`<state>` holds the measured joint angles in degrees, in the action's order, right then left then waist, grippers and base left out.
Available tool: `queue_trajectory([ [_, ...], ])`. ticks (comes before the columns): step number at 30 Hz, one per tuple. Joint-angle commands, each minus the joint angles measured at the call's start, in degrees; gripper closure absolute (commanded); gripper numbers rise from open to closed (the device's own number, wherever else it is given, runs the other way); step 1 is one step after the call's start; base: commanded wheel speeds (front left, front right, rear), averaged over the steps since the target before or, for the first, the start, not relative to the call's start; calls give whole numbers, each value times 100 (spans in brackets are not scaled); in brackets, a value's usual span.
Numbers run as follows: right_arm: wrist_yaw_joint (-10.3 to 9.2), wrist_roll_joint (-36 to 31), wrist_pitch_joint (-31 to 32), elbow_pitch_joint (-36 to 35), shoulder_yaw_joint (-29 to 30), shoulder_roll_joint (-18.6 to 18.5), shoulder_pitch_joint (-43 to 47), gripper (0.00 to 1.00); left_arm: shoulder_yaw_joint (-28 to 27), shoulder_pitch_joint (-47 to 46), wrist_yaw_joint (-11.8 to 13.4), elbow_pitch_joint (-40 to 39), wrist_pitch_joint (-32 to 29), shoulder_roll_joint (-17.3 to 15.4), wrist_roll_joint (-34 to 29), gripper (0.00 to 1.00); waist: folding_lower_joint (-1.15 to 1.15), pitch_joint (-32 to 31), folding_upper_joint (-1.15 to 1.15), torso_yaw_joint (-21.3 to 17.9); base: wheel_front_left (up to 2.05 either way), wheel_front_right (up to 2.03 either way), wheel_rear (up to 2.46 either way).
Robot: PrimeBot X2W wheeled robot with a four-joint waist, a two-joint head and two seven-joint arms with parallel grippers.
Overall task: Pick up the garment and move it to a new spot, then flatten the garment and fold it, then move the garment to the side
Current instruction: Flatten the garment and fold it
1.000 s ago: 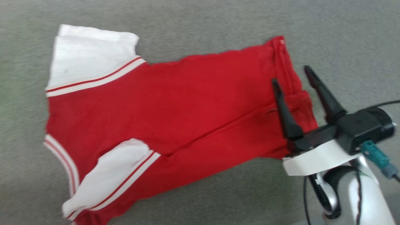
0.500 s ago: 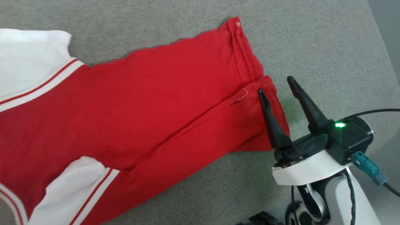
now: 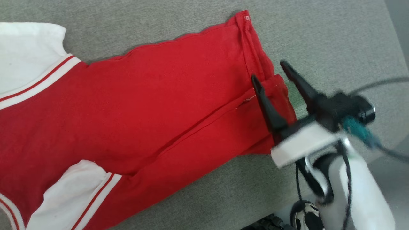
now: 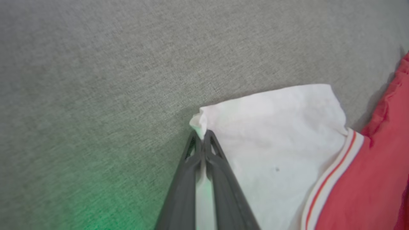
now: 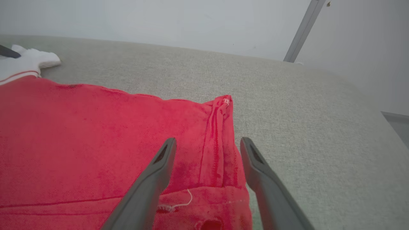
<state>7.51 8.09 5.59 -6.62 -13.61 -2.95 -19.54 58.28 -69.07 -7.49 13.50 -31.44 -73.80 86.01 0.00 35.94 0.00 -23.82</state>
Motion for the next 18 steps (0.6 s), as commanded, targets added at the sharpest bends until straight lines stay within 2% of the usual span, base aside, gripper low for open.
queue_trajectory([
  [1,-6,-51,204,67,-20,9,-202,0,107,12,5,-36,-1,105,-44,100,0,20,0,49,0,0,0],
  [9,-6,-163,2236,1013,316,-94,-1837,0,212,-142,5,-247,358,419,-155,100,0,165,0,431,0,0,0],
  [16,-6,-19,3504,1683,592,-46,-2607,0,378,-296,6,-373,725,675,-264,100,0,256,0,779,0,0,0],
  [17,-5,-2,3608,1749,630,-41,-2642,43,399,-326,6,-404,780,708,-246,100,0,257,0,818,0,0,0],
  [18,-5,25,3698,1783,666,-35,-2648,79,422,-348,6,-434,840,733,-225,100,0,252,0,854,0,0,0],
])
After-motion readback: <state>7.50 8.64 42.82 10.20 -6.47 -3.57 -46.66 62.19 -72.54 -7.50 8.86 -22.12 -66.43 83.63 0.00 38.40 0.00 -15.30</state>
